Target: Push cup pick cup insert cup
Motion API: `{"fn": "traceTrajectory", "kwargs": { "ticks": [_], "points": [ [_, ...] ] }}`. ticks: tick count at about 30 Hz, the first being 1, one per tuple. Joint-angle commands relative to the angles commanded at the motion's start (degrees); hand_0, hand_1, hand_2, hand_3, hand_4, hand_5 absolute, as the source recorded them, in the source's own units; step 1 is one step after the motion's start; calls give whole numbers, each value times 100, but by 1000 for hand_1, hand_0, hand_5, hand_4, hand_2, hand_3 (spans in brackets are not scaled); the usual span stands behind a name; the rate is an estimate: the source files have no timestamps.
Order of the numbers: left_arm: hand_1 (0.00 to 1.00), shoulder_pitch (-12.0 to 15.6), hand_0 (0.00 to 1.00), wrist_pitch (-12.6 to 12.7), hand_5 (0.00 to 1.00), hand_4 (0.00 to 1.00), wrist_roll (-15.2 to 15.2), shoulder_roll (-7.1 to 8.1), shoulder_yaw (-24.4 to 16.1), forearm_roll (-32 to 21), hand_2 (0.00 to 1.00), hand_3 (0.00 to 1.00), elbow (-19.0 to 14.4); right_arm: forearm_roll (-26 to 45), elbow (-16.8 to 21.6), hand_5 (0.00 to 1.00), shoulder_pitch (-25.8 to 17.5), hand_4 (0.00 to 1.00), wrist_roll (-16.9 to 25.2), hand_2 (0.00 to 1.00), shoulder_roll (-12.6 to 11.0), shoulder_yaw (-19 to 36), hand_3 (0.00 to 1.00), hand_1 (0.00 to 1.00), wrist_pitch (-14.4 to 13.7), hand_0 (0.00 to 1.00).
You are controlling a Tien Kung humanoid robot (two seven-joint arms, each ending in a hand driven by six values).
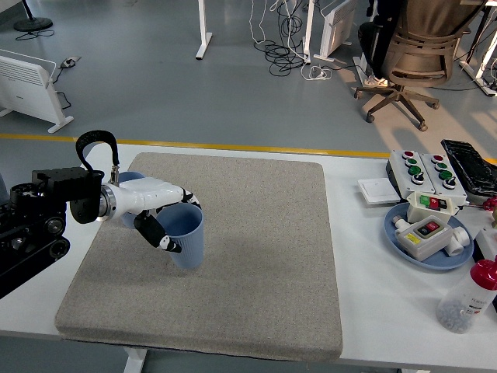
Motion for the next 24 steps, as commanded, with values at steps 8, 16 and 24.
{"fn": "traceTrajectory", "kwargs": {
  "ticks": [8,16,24],
  "points": [
    [537,-904,459,-252,167,652,-114,489,-235,-160,557,557,417,-8,7,449,11,103,-18,614,-27,8,565,602,-5,666],
    [541,-1524,468,-13,169,644,-248,278,-65,136,563,564,1604,-119,17,449,-9,103,-60,614,-29,61,565,602,-5,666],
    [544,-1714,461,260,170,634,-430,-23,249,235,566,571,2684,-146,20,449,-16,102,-65,614,-14,67,565,602,0,667]
  ]
}}
